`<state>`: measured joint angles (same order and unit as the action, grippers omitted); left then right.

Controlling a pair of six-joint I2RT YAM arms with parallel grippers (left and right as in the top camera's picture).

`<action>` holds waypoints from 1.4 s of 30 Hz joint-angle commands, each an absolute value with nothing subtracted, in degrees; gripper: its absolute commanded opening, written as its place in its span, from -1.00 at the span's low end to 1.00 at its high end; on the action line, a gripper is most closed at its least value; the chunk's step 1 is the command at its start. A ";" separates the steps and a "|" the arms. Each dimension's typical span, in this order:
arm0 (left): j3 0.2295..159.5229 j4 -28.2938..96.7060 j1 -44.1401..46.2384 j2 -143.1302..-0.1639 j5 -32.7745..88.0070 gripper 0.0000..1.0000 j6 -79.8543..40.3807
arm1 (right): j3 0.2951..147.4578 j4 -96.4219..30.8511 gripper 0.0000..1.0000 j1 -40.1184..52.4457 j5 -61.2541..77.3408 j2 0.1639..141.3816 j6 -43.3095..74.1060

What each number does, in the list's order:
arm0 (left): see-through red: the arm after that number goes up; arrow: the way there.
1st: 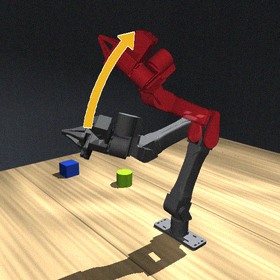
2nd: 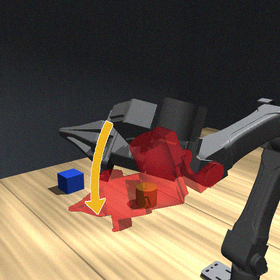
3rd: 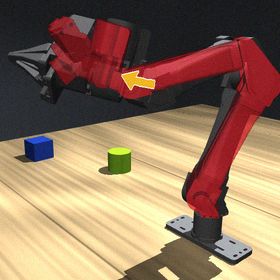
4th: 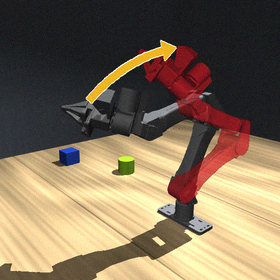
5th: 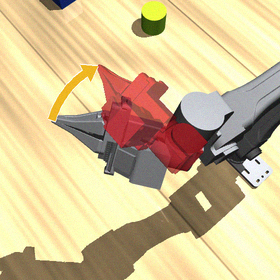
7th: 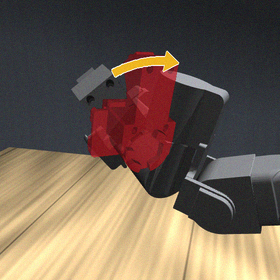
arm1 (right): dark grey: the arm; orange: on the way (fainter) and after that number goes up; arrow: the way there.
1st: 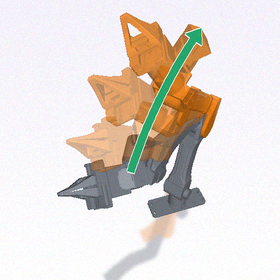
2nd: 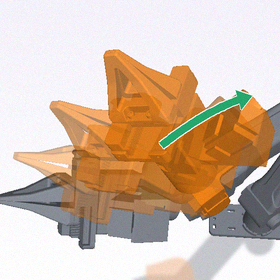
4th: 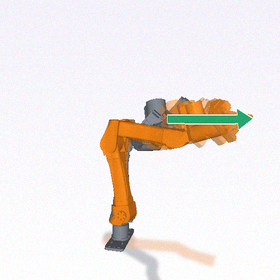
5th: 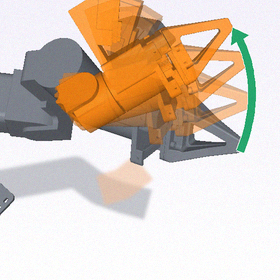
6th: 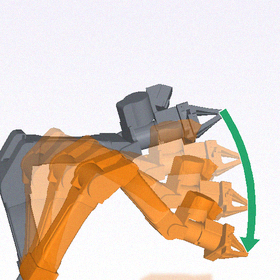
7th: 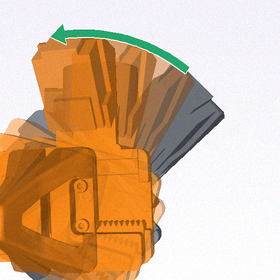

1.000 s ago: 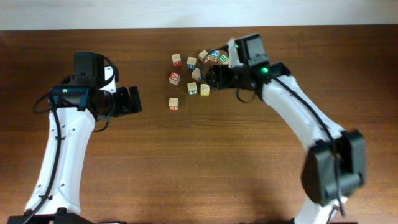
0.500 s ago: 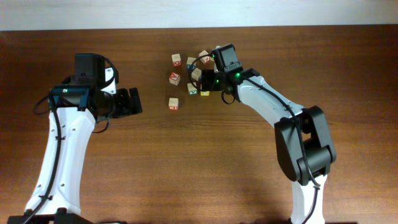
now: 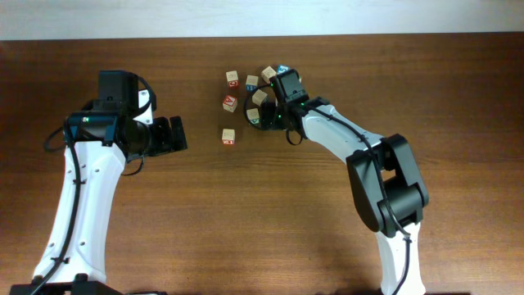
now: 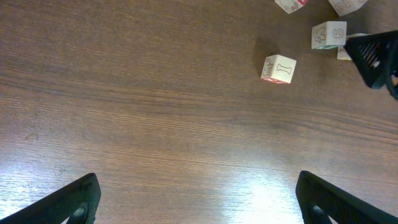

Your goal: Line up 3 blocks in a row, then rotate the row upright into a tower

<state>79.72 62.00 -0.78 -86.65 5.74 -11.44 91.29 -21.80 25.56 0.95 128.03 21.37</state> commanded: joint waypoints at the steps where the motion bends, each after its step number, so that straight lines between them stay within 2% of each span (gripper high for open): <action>1: 80.71 62.24 -0.75 -86.67 6.15 0.98 -11.97 | 92.44 -21.76 0.07 26.20 -0.08 128.75 21.76; 2: 80.71 62.24 -0.75 -86.67 6.17 0.98 -11.97 | 92.44 -22.06 -0.02 26.20 -0.05 128.75 21.76; 6: 80.71 62.24 -0.75 -86.67 6.17 0.98 -11.97 | 92.71 -24.10 -0.15 26.20 1.19 128.27 21.78; 13: 80.71 62.24 -0.75 -86.67 6.17 0.98 -11.97 | 94.48 -33.39 -0.25 26.26 4.67 127.04 21.98; 25: 80.71 62.24 -0.75 -86.67 6.15 0.99 -11.97 | 95.48 -57.84 -0.26 26.37 10.68 127.04 21.98; 28: 80.71 62.24 -0.75 -86.67 6.17 0.98 -11.97 | 95.48 -62.19 -0.11 26.35 11.03 127.04 21.96; 30: 80.71 62.19 -0.75 -86.67 6.15 0.98 -11.97 | 95.90 -60.75 0.12 26.20 10.94 127.04 21.26; 34: 80.71 61.78 -0.75 -86.67 6.15 0.99 -11.94 | 99.15 -52.49 0.33 25.96 5.48 127.04 18.02; 38: 80.71 61.80 -0.75 -86.67 6.15 0.98 -11.97 | 99.66 -43.07 0.36 25.98 -0.97 127.13 17.28; 42: 80.71 61.82 -0.75 -86.67 6.15 0.98 -11.94 | 99.63 -34.94 0.29 25.98 -3.81 127.72 15.77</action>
